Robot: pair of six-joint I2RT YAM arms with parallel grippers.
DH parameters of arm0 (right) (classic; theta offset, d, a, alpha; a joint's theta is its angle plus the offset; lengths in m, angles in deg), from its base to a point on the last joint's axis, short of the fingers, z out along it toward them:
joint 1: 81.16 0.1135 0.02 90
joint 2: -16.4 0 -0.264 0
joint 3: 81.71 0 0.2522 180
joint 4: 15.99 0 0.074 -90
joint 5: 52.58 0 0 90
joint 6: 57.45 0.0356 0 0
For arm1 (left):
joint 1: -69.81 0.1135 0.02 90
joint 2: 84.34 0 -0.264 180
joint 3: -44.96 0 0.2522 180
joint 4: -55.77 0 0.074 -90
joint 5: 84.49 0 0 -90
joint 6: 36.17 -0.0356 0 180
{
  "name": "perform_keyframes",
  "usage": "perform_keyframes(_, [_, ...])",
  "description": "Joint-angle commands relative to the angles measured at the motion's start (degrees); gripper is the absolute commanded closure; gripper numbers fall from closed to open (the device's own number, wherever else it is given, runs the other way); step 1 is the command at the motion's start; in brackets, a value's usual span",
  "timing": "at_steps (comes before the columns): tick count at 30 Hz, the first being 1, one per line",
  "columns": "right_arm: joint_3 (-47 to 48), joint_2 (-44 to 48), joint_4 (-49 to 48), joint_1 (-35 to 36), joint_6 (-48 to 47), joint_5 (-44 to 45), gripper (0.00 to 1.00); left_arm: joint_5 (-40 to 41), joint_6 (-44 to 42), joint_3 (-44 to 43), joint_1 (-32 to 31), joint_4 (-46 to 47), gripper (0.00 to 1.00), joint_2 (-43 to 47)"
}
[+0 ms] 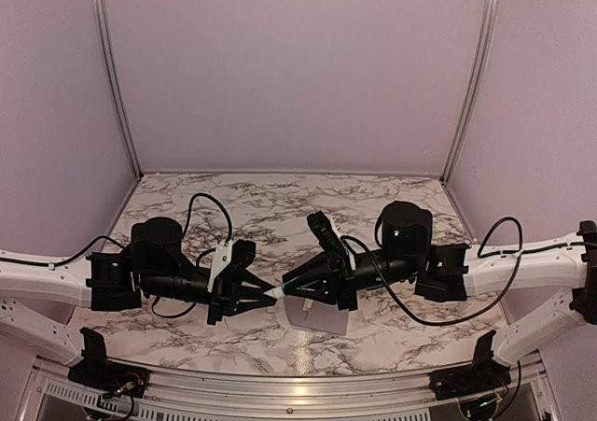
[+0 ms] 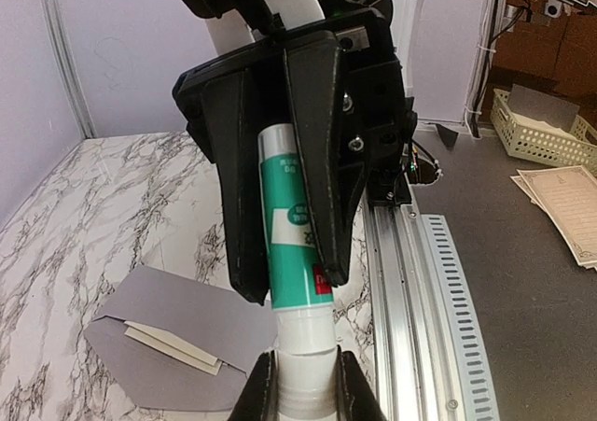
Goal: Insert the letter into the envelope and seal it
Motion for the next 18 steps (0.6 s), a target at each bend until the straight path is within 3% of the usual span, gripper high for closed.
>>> perform_keyframes(1, [0.7,-0.3,-1.1,-0.1,-1.4,1.2,1.00,-4.0,0.1,-1.4,-0.4,2.6,1.00,0.4])
perform_keyframes(18, [0.4,-5.4,-3.6,0.2,-0.4,1.3,1.00,0.2,1.4,-3.7,-0.3,3.9,1.00,-2.4])
